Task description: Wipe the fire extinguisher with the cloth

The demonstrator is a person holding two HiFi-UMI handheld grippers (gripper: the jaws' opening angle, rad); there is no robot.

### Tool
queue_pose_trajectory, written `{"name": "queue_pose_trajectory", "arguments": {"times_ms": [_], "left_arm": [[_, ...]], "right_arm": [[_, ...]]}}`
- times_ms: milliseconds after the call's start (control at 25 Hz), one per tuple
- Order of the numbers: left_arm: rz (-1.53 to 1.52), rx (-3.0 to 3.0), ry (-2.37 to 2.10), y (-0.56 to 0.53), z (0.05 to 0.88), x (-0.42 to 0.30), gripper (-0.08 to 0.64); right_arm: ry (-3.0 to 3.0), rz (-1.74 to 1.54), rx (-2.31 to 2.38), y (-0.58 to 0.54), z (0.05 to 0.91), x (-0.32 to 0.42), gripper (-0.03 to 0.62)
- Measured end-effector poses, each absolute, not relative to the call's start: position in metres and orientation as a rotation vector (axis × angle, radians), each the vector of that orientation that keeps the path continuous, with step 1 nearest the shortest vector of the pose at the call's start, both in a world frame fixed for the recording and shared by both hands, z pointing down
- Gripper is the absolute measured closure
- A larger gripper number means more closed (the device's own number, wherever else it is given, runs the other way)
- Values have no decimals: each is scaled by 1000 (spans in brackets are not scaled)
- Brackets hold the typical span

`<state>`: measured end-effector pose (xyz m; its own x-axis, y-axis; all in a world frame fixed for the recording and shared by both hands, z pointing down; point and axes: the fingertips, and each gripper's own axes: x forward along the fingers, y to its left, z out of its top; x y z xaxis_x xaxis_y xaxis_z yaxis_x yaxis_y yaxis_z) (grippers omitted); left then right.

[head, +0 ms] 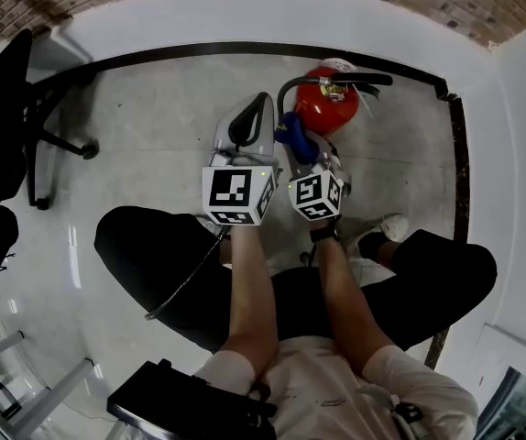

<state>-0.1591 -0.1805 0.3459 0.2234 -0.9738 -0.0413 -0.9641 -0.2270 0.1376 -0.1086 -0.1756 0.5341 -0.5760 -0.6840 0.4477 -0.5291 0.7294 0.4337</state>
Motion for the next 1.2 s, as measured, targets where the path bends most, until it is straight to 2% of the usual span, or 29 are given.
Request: {"name": "queue_pose_trajectory", "arguments": {"times_ms": [400, 760, 920, 1200], "left_arm": [[-96, 2343, -1922, -177, 391, -189, 557], [-12, 2324, -1920, -170, 399, -198, 557], [-15, 2334, -1922, -168, 390, -199, 557], [-63, 2319, -1943, -162, 375, -199, 557]], "right_arm": [[-2177, -44, 723, -169, 718, -109, 492], [-1929, 456, 682, -164, 830, -82, 480], [-1988, 431, 625, -156, 803, -87, 480], [-2373, 405, 757, -130, 650, -96, 480]]}}
